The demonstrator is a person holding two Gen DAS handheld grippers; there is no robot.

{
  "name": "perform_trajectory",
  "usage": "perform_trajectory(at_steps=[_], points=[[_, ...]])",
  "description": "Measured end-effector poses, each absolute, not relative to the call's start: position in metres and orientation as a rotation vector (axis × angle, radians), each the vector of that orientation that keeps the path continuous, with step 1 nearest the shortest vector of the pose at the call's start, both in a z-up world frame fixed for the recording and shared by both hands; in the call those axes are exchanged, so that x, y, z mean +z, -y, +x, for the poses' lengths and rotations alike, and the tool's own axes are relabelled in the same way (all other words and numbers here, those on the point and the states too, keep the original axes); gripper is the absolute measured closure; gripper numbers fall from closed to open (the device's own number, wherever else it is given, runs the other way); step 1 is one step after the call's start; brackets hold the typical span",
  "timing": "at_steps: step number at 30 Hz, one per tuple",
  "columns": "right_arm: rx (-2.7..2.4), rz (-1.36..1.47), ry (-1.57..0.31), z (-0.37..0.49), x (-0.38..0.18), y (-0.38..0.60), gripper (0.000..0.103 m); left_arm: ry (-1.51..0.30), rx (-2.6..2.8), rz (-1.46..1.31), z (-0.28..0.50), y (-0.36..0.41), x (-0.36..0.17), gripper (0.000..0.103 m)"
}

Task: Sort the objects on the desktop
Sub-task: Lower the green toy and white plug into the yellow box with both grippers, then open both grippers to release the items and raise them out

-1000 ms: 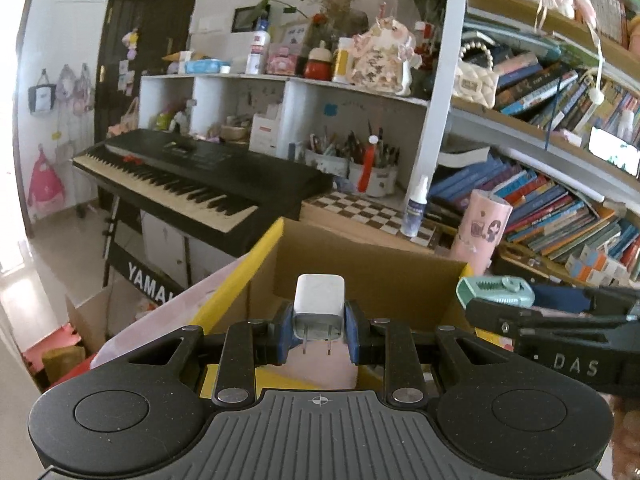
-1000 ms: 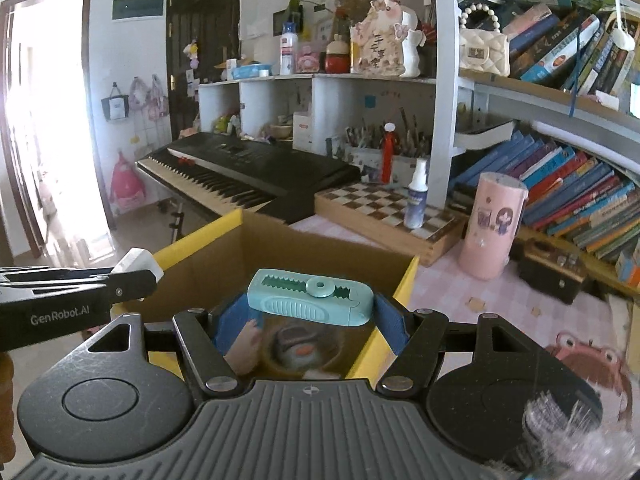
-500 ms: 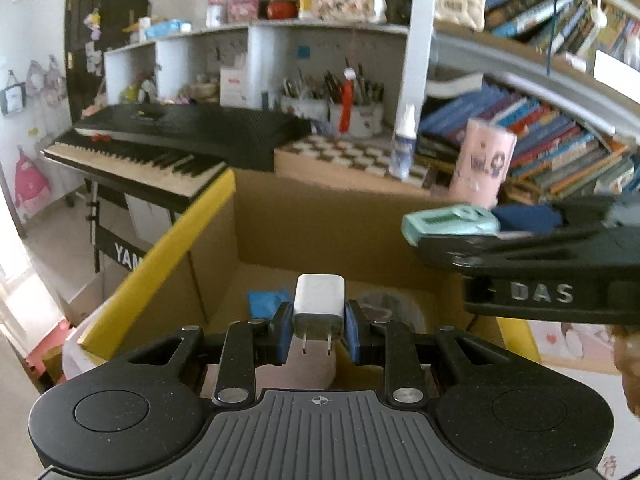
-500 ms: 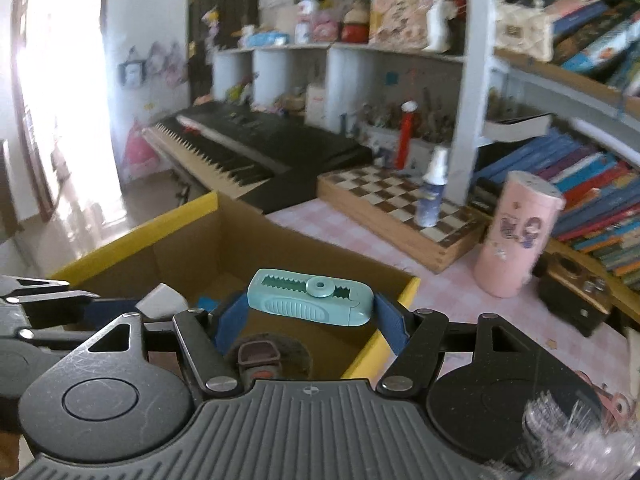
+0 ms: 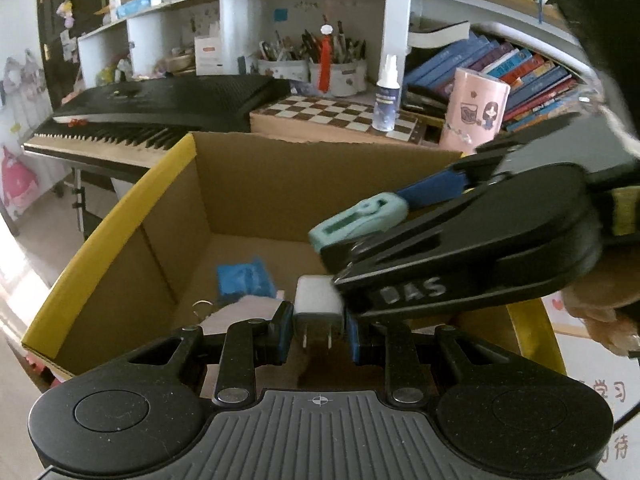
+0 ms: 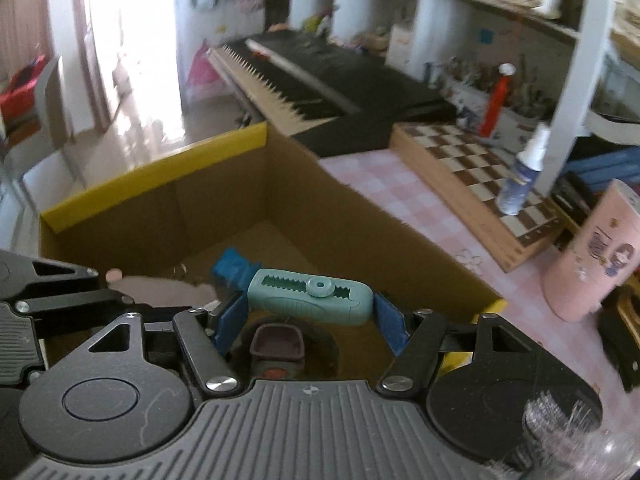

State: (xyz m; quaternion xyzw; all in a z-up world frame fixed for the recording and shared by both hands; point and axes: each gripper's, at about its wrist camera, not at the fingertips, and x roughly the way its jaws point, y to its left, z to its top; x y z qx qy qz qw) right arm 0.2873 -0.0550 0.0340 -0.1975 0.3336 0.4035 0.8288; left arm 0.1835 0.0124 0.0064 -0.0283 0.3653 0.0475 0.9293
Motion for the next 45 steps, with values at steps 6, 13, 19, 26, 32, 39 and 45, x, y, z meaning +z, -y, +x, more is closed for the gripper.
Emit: perform_trajectory(at_steps=[6, 13, 19, 26, 32, 39, 45], points=[[0.897, -0.487, -0.752, 0.293, 0.025, 0.046, 0.036, -0.735, 0.096, -0.025, 0.176, -0.009, 0.009, 0.069], [0.898, -0.524, -0.776, 0.296, 0.021, 0.040, 0.036, -0.690, 0.107, -0.014, 0.165, -0.009, 0.013, 0.053], [0.863, -0.533, -0.787, 0.294, 0.021, 0.039, 0.036, -0.648, 0.121, 0.007, 0.155, -0.012, 0.019, 0.037], [0.798, -0.407, -0.759, 0.281, 0.039, 0.058, 0.036, -0.588, 0.160, -0.041, 0.135, -0.025, 0.027, 0.027], [0.702, -0.272, -0.634, 0.248, 0.063, 0.083, 0.036, -0.528, 0.184, -0.071, 0.115, -0.035, 0.034, 0.024], [0.521, -0.129, -0.506, 0.195, 0.076, 0.120, 0.036, -0.462, 0.215, -0.090, 0.087, -0.046, 0.038, 0.013], [0.350, -0.038, -0.447, 0.143, 0.070, 0.142, 0.035, -0.460, 0.186, -0.061, 0.062, -0.049, 0.034, 0.011]])
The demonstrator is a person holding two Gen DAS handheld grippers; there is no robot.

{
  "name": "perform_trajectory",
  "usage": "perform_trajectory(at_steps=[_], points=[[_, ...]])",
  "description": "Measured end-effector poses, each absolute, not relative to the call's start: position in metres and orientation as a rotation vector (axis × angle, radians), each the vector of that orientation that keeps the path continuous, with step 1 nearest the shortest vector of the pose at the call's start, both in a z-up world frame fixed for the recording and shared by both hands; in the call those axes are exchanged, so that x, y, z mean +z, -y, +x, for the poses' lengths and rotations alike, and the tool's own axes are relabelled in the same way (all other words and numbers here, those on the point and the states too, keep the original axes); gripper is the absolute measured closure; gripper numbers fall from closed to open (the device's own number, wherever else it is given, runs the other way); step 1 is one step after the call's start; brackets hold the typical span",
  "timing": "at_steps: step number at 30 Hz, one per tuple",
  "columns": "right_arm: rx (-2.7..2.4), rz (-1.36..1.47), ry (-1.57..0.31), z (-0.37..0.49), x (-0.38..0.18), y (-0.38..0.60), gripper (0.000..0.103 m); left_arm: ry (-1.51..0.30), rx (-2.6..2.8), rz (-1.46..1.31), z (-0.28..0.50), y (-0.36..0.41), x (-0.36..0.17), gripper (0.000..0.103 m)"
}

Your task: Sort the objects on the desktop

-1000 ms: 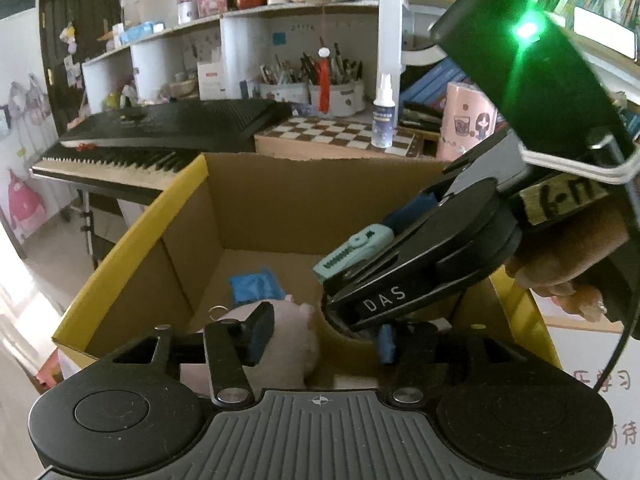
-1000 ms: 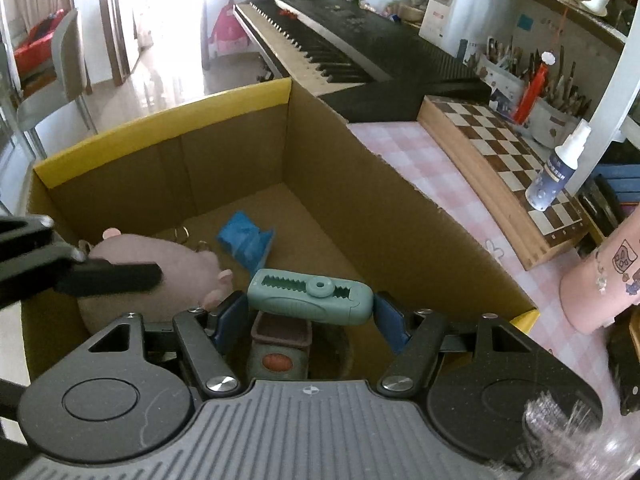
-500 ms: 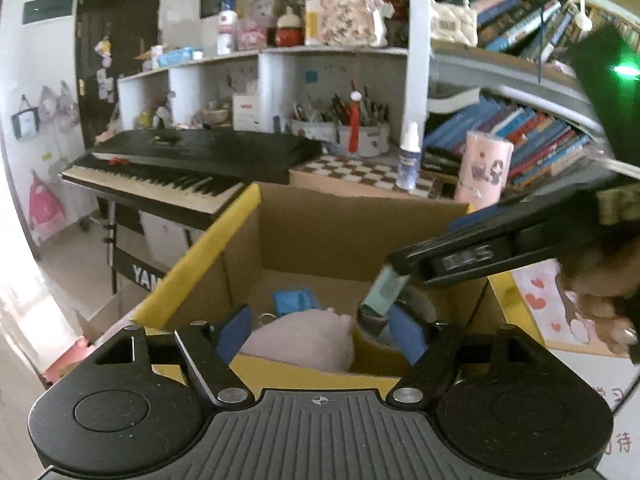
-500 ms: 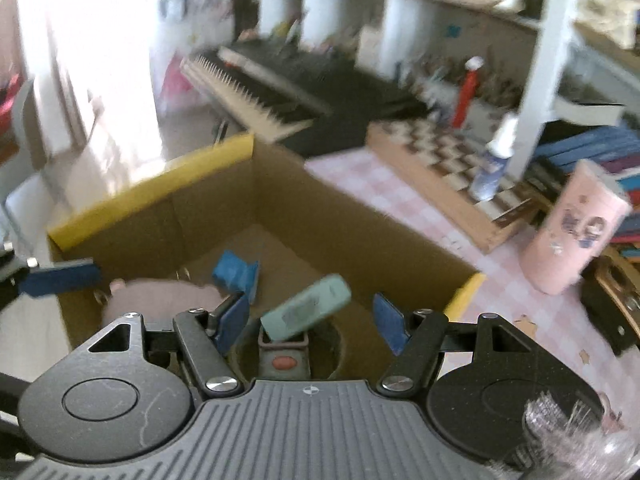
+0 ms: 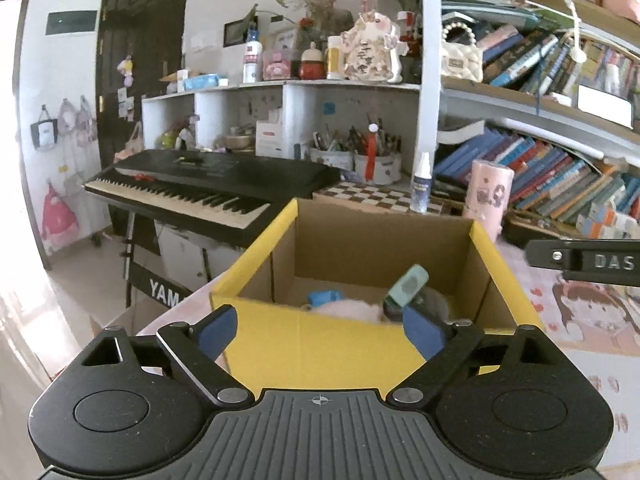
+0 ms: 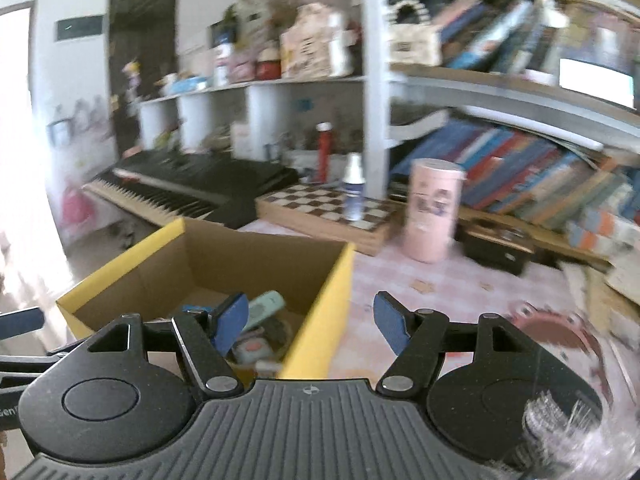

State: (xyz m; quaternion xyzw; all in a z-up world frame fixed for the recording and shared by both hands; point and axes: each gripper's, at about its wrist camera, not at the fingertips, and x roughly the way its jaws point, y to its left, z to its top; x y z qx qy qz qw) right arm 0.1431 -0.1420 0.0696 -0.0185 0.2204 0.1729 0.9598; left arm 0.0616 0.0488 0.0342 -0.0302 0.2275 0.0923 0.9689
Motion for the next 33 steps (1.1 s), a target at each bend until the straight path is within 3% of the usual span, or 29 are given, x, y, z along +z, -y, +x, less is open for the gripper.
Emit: perform_trajectory(at_steps=[17, 33], points=[[0.070, -0.003, -0.494, -0.005, 0.026, 0.162, 0.024, -0.535, 0.065, 0.006, -0.014, -0.036, 0.013, 0.005], [-0.039, 0.024, -0.552, -0.055, 0.013, 0.179, 0.003, -0.587, -0.008, 0.028, -0.029, -0.020, 0.007, 0.000]])
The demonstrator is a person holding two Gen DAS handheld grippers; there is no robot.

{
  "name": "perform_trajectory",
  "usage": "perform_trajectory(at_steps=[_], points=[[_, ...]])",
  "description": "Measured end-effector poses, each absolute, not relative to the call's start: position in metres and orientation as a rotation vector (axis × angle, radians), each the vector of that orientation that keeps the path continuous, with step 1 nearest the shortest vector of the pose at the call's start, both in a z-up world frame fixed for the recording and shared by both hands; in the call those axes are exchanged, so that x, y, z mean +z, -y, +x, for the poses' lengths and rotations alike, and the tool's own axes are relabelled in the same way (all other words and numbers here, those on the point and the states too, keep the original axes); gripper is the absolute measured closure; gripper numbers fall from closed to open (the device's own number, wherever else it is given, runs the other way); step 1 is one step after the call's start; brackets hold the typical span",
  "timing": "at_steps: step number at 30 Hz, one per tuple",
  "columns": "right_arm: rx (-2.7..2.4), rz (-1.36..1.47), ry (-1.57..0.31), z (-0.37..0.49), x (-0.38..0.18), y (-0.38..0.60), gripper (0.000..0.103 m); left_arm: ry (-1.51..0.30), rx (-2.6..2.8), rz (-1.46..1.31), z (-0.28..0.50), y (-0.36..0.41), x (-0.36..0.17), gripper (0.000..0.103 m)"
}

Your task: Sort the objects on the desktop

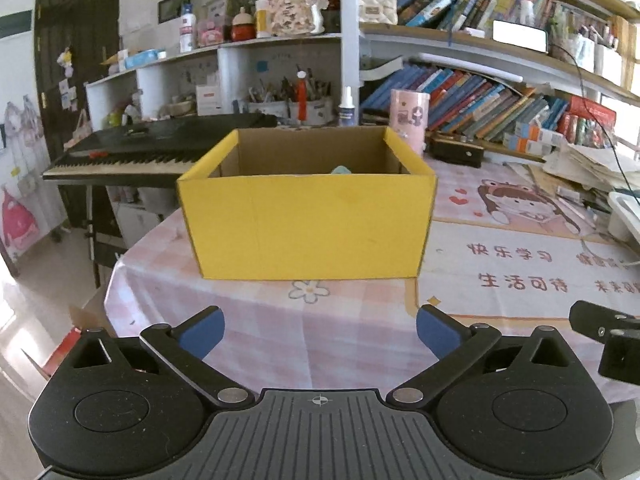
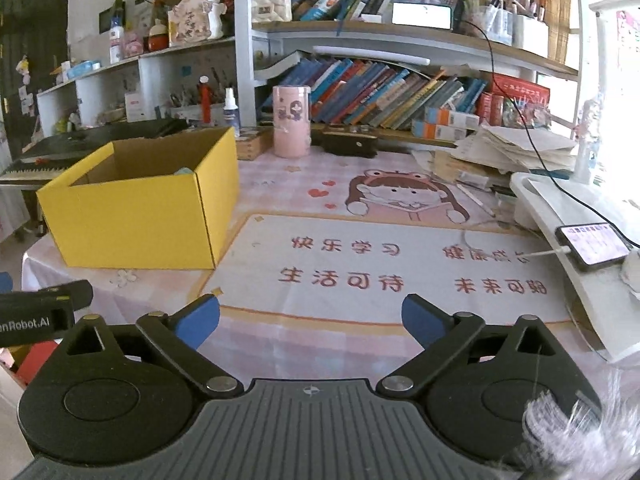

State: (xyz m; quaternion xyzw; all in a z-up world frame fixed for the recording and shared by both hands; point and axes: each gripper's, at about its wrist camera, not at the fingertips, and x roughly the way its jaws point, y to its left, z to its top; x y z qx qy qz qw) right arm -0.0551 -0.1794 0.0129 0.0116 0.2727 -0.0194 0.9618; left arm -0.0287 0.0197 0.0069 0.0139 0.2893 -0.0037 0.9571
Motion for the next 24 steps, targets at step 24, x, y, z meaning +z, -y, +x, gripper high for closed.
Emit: perform_trajectory(at_steps=[24], points=[[-0.105, 0.047, -0.622, -0.061, 0.006, 0.207, 0.000, -0.624, -0.075, 0.084, -0.030, 0.007, 0.005, 0.000]])
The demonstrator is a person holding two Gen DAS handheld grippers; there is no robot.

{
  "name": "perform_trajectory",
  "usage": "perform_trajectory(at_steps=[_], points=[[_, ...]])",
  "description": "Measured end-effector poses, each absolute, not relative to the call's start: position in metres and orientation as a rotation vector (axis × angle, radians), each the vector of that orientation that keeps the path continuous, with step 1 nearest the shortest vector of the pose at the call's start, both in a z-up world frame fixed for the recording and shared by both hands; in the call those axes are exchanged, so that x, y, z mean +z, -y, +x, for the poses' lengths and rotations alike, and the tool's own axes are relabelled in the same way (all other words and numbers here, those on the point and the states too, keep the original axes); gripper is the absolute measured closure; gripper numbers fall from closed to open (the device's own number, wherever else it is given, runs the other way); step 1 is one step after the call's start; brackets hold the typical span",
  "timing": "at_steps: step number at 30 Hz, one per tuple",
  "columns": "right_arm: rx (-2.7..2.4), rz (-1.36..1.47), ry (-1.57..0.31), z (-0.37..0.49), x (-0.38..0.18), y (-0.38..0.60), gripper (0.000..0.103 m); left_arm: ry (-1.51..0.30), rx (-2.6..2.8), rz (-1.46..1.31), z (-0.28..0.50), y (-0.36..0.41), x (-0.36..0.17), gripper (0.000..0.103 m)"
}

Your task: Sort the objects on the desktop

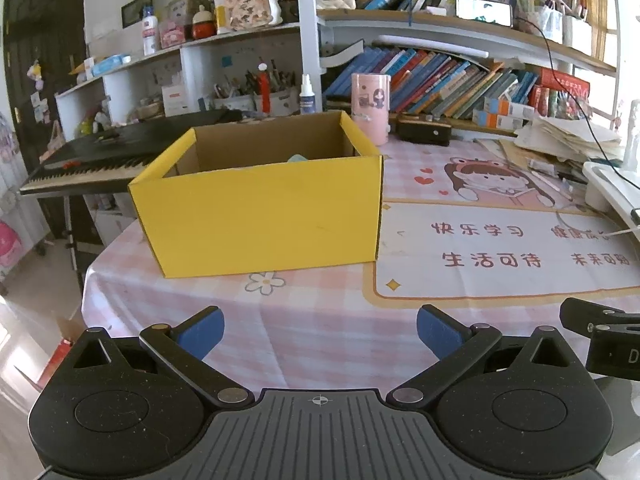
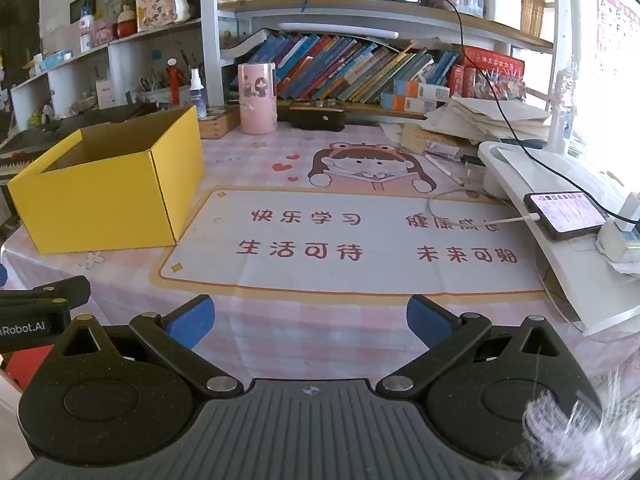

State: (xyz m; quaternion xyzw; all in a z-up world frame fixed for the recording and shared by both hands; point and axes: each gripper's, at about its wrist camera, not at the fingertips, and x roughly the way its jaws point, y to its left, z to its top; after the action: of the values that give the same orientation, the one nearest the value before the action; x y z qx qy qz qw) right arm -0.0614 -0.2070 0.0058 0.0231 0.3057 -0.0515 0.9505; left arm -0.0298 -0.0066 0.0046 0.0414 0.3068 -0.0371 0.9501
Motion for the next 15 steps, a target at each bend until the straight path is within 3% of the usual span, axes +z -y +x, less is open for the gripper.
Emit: perform_trajectory(at_steps=[15], points=[[-0.117, 0.052, -0.635, -0.0642, 0.0044, 0.2138, 0.000, -0.645, -0.096, 0.082, -0.0295, 0.0147, 0.0026, 0.000]])
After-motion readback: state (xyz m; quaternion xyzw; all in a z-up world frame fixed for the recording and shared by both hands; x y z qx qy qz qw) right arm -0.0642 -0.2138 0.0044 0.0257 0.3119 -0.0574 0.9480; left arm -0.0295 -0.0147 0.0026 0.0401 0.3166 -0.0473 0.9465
